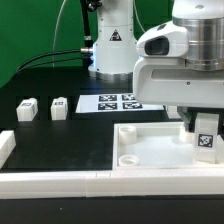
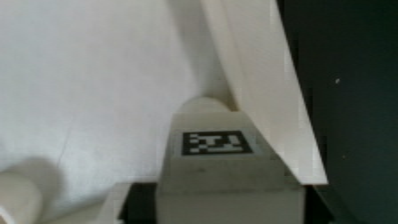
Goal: Assemble one leg
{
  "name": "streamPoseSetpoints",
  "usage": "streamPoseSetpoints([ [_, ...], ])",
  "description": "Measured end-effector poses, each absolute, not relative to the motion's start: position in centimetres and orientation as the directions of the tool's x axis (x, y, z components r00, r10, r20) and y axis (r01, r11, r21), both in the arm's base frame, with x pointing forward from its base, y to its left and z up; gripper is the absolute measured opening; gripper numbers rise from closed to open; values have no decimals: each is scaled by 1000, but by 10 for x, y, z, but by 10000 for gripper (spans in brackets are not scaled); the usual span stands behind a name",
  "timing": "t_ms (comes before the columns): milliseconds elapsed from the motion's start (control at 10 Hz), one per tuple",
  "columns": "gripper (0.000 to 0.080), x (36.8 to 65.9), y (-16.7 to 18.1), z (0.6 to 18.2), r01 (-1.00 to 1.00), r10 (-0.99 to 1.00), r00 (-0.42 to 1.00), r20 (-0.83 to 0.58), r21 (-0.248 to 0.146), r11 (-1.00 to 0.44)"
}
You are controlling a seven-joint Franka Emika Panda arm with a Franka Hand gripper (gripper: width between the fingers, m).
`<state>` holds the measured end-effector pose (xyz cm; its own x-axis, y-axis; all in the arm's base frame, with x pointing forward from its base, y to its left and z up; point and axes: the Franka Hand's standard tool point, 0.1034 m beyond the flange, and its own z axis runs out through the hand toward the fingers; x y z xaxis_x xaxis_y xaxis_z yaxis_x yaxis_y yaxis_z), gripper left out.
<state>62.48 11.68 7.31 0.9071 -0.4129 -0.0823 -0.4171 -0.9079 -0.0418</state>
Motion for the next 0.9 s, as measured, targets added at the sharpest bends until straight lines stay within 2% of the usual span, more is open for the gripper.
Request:
streamPoseSetpoints([
  [200, 294, 625, 117, 73, -625, -620, 779, -94, -25, -780],
  [500, 294, 624, 119, 73, -833, -830, 550, -99, 4, -553],
  [900, 294, 624, 121, 73, -977, -973, 207, -101, 38, -212],
])
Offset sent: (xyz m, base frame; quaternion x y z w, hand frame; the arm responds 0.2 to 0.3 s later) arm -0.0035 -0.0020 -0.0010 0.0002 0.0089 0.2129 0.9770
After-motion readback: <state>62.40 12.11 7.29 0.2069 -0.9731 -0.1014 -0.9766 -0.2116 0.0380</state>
